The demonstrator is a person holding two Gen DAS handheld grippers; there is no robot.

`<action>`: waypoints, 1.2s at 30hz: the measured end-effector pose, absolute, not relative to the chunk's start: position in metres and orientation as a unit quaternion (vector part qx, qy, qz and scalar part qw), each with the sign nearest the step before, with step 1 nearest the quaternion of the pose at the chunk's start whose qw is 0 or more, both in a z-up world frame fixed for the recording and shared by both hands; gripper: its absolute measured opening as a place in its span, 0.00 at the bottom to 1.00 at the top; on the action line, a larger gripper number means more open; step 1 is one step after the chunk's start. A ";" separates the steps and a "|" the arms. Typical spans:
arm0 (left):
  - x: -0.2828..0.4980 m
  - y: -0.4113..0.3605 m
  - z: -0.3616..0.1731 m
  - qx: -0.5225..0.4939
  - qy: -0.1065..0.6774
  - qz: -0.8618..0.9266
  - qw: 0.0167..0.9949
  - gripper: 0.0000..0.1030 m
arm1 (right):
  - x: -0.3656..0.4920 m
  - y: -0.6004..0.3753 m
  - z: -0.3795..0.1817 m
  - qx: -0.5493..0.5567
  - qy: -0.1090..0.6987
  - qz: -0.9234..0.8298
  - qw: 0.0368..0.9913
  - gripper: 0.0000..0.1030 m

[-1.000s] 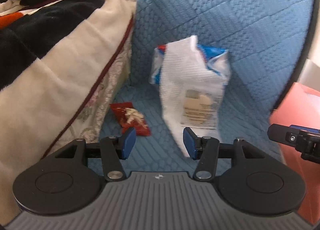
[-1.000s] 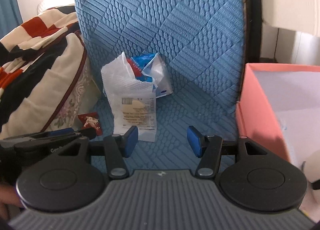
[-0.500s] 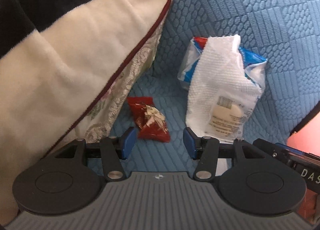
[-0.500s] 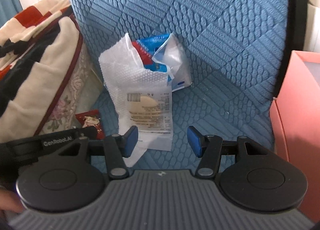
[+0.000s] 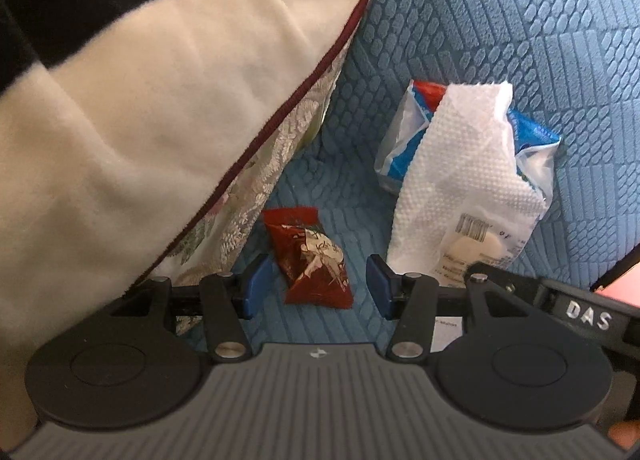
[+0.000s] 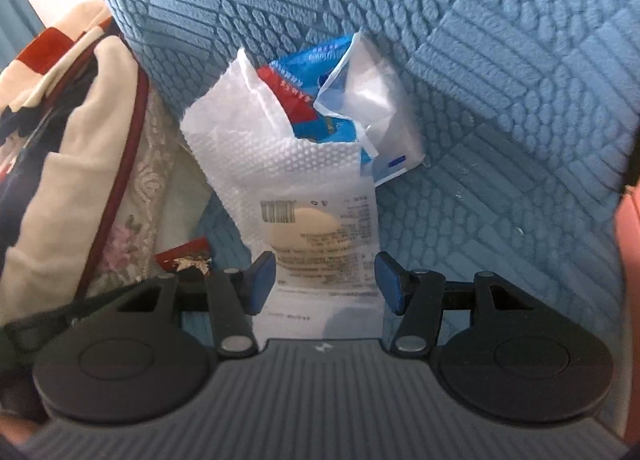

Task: Organize soft objects
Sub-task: 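Lower left tool onto red snack wrapper while right tool reaches clear cookie packet, then close left tool on red snack wrapper while right tool grasps clear cookie packet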

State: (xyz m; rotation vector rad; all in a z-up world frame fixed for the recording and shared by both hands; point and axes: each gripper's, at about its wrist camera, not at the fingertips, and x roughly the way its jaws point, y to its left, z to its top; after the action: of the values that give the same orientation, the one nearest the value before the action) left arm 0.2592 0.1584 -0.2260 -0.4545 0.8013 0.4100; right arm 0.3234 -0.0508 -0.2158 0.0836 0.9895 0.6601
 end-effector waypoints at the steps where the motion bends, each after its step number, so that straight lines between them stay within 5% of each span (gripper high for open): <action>1: 0.260 0.158 -0.228 -0.216 0.386 0.197 0.875 0.56 | 0.325 -0.048 -0.217 0.036 0.466 0.310 0.828 0.57; 6: 0.266 0.155 -0.235 -0.202 0.396 0.196 0.874 0.46 | 0.331 -0.036 -0.220 0.020 0.467 0.303 0.831 0.60; 8: 0.267 0.155 -0.237 -0.204 0.399 0.195 0.872 0.43 | 0.330 -0.031 -0.219 0.009 0.460 0.301 0.835 0.72; 19: 0.264 0.156 -0.236 -0.201 0.397 0.200 0.873 0.28 | 0.331 -0.009 -0.231 -0.017 0.455 0.299 0.838 0.70; 30: 0.267 0.161 -0.236 -0.212 0.394 0.191 0.874 0.18 | 0.313 0.013 -0.218 -0.086 0.435 0.290 0.848 0.22; 36: 0.262 0.161 -0.233 -0.220 0.394 0.183 0.873 0.15 | 0.317 -0.007 -0.212 -0.069 0.450 0.276 0.847 0.15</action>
State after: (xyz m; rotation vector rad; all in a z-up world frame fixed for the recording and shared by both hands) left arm 0.2619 0.1609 -0.2333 -0.4592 0.8229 0.3825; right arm 0.3173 -0.0074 -0.2122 -0.1460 0.9488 0.5817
